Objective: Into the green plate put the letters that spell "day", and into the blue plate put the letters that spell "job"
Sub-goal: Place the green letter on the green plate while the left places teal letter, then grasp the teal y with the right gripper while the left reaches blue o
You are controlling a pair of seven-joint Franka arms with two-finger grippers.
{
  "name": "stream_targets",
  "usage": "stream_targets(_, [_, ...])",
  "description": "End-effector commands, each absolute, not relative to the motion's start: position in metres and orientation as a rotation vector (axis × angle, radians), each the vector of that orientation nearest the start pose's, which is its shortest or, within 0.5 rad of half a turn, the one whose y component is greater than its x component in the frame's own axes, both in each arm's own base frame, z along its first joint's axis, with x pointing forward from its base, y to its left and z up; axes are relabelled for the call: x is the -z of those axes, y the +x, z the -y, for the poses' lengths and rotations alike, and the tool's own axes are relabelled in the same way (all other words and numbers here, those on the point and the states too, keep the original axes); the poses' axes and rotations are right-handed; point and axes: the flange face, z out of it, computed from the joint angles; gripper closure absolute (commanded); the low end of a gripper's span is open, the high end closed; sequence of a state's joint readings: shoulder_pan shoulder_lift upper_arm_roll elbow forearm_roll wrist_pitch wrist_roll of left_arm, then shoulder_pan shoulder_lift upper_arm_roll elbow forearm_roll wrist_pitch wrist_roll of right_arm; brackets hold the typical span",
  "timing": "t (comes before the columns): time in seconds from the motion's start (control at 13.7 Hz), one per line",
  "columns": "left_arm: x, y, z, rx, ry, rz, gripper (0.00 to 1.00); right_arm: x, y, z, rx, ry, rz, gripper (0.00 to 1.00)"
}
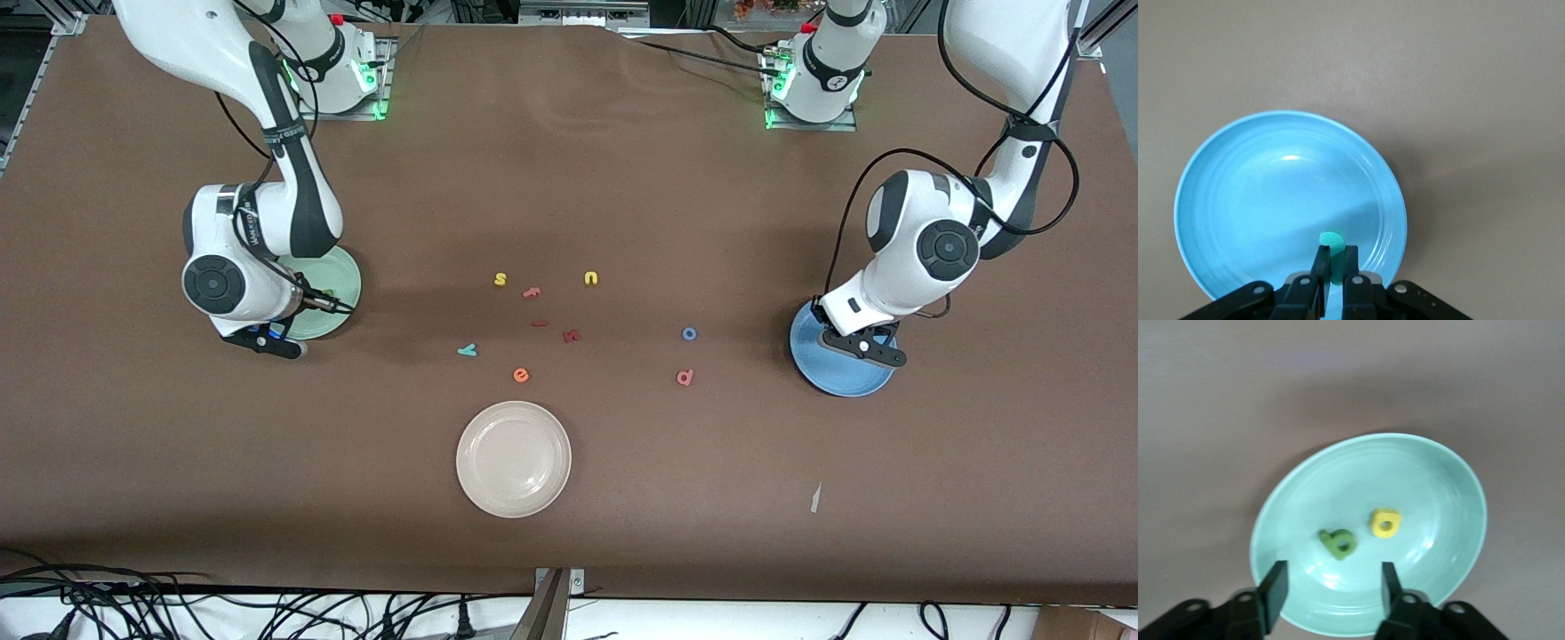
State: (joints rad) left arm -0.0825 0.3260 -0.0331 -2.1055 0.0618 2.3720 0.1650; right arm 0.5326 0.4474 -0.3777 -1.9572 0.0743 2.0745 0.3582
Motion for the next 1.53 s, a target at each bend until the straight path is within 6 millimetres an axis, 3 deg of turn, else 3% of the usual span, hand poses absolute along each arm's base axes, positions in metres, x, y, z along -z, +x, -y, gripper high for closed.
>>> stream_targets(0.0, [-0.268,0.564,0.074,-0.064,-3.054,-0.544,0.53,-0.247,0.587,-0.133,-0.347,-3.265,-0.420,0.00])
stream_targets(0.07, [-0.270,0.565,0.079,-0.055,-3.053,-0.556,0.49,-0.246,0.597,-0.155,-0.315,-3.250,-0.442,0.00])
stream_targets(0.22, [-0.273,0.568,0.083,-0.014,-3.053,-0.569,0.41,-0.249,0.619,-0.193,-0.276,-3.100,-0.672,0.01])
stream_targets(0.37, [-0.274,0.567,0.118,0.033,-3.070,-0.623,0.40,-0.239,0.631,-0.228,-0.246,-3.069,-0.778,0.01])
stream_targets(0.58, [-0.262,0.567,0.164,0.092,-3.190,-0.573,0.38,-0.208,0.622,-0.289,-0.104,-3.036,-0.988,0.05])
stream_targets(0.73, [-0.253,0.566,0.193,0.115,-3.189,-0.629,0.38,-0.190,0.619,-0.302,-0.047,-3.025,-1.000,0.15])
stream_targets(0.88, [-0.245,0.567,0.223,0.111,-3.202,-0.604,0.38,-0.186,0.614,-0.313,-0.049,-3.029,-0.984,0.27])
stream_targets(1.1, [-0.228,0.566,0.245,0.087,-3.215,-0.540,0.37,-0.185,0.616,-0.317,-0.037,-3.004,-1.041,0.35])
stream_targets(1.39, [-0.195,0.560,0.272,0.151,-3.211,-0.595,0.37,-0.185,0.616,-0.321,-0.041,-2.987,-1.064,0.35])
stream_targets(1.46, [-0.191,0.558,0.276,0.146,-3.207,-0.609,0.37,-0.186,0.614,-0.331,-0.050,-2.974,-1.055,0.35])
